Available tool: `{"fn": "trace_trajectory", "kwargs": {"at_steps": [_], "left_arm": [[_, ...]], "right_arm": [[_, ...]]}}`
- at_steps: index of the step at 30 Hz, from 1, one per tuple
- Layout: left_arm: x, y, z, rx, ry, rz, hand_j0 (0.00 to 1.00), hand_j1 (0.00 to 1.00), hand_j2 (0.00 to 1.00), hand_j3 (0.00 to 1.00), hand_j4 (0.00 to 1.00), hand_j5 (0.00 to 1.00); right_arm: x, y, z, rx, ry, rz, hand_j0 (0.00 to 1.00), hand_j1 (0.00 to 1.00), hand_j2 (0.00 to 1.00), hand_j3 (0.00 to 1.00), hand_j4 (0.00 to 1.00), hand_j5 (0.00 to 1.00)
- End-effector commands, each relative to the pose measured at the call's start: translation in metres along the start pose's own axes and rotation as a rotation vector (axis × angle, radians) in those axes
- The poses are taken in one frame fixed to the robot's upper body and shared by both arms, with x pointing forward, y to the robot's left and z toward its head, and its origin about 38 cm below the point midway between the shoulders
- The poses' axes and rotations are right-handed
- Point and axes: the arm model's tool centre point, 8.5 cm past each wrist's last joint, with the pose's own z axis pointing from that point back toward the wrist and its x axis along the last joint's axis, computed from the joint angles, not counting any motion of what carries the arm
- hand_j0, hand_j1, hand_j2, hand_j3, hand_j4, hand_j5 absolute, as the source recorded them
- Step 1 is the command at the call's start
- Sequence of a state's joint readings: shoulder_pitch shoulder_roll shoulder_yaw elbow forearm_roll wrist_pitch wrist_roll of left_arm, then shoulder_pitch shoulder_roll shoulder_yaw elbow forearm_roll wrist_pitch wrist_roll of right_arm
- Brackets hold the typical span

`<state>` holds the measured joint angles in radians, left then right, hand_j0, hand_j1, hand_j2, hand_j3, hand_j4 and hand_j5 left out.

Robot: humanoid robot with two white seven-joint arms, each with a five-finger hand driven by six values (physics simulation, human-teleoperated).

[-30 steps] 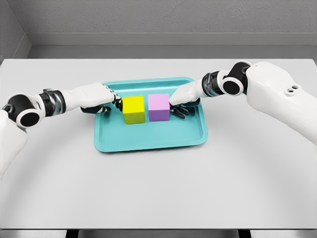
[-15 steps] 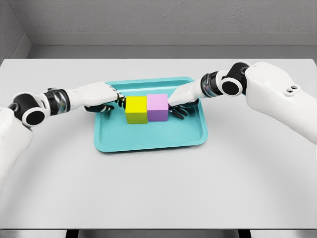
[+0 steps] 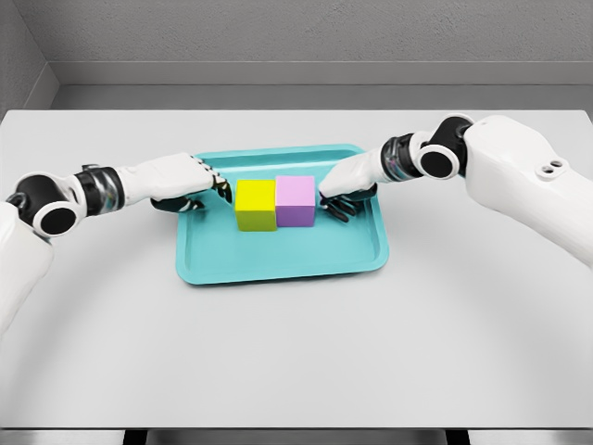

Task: Push two cubes

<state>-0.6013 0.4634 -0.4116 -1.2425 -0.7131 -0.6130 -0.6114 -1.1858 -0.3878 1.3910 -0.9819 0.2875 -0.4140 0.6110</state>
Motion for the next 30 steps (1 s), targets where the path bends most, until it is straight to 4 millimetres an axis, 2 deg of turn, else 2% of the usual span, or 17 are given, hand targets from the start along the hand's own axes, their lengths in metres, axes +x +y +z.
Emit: {"fn": "trace_trajectory", "kwargs": {"at_steps": [1,5,7,8,9,10,12,14,15,17,19,21,25,26,28,29,30], "left_arm": [[-0.005,0.001,0.007,0.001,0.013,0.001,0.67,0.67,0.67,0.67,0.67,0.67],[0.001,0.007,0.007,0.036,-0.018,0.018,0.66,0.66,0.66,0.66,0.66,0.66],[-0.01,0.013,0.032,0.044,-0.002,0.012,0.66,0.66,0.66,0.66,0.66,0.66],[-0.016,0.014,0.041,0.043,0.009,0.011,0.66,0.66,0.66,0.66,0.66,0.66],[-0.016,0.013,0.041,0.042,0.008,0.012,0.66,0.66,0.66,0.66,0.66,0.66],[-0.015,0.013,0.041,0.042,0.007,0.011,0.66,0.66,0.66,0.66,0.66,0.66],[-0.015,0.012,0.041,0.04,0.007,0.014,0.66,0.66,0.66,0.66,0.66,0.66],[-0.014,0.009,0.04,0.036,0.005,0.017,0.67,0.67,0.67,0.67,0.67,0.67],[-0.012,0.008,0.039,0.031,0.0,0.016,0.67,0.67,0.67,0.67,0.67,0.67],[-0.012,-0.001,0.042,0.015,0.002,0.023,0.67,0.67,0.67,0.67,0.67,0.67],[-0.018,-0.002,0.051,0.006,0.019,0.02,0.67,0.67,0.67,0.67,0.67,0.67],[-0.018,-0.002,0.051,0.006,0.019,0.02,0.67,0.67,0.67,0.67,0.67,0.67],[-0.017,-0.005,0.053,0.012,0.013,0.036,0.67,0.67,0.67,0.67,0.67,0.67],[-0.032,-0.002,0.077,0.01,0.045,0.045,0.67,0.67,0.67,0.67,0.67,0.67],[-0.045,0.003,0.101,0.039,0.077,0.071,0.67,0.67,0.67,0.67,0.67,0.67],[-0.051,0.0,0.115,0.033,0.094,0.083,0.81,0.81,0.81,0.81,0.81,0.81],[-0.051,-0.003,0.115,0.031,0.092,0.092,1.0,1.0,1.0,1.0,1.0,1.0]], "right_arm": [[-0.004,0.002,0.003,-0.001,0.009,-0.009,0.15,0.15,0.15,0.15,0.15,0.15],[-0.012,-0.008,0.017,-0.023,0.028,0.002,0.16,0.16,0.16,0.16,0.16,0.16],[-0.016,-0.021,0.027,-0.066,0.037,-0.001,0.16,0.16,0.16,0.16,0.16,0.16],[-0.027,-0.023,0.042,-0.097,0.059,-0.02,0.16,0.16,0.16,0.16,0.16,0.16],[-0.029,-0.031,0.053,-0.119,0.053,0.002,0.17,0.17,0.17,0.17,0.17,0.17],[-0.039,-0.032,0.071,-0.149,0.068,-0.003,0.18,0.18,0.18,0.18,0.18,0.18],[-0.051,-0.022,0.093,-0.161,0.092,-0.008,0.21,0.21,0.21,0.21,0.21,0.21],[-0.072,-0.004,0.129,-0.184,0.127,-0.025,0.32,0.32,0.32,0.32,0.32,0.32],[-0.084,0.009,0.147,-0.186,0.159,-0.044,0.49,0.49,0.49,0.49,0.49,0.49],[-0.096,0.038,0.162,-0.16,0.198,-0.087,1.0,1.0,1.0,1.0,1.0,1.0],[-0.102,0.053,0.176,-0.148,0.222,-0.101,1.0,1.0,1.0,1.0,1.0,1.0],[-0.1,0.06,0.179,-0.14,0.219,-0.101,1.0,1.0,1.0,1.0,1.0,1.0],[-0.091,0.057,0.177,-0.142,0.197,-0.076,1.0,1.0,1.0,1.0,1.0,1.0],[-0.089,0.059,0.174,-0.138,0.19,-0.076,1.0,1.0,1.0,1.0,1.0,1.0],[-0.087,0.059,0.174,-0.139,0.184,-0.071,1.0,1.0,1.0,1.0,1.0,1.0],[-0.086,0.058,0.173,-0.139,0.182,-0.069,1.0,1.0,1.0,1.0,1.0,1.0],[-0.084,0.056,0.172,-0.141,0.175,-0.061,1.0,1.0,1.0,1.0,1.0,1.0]]}}
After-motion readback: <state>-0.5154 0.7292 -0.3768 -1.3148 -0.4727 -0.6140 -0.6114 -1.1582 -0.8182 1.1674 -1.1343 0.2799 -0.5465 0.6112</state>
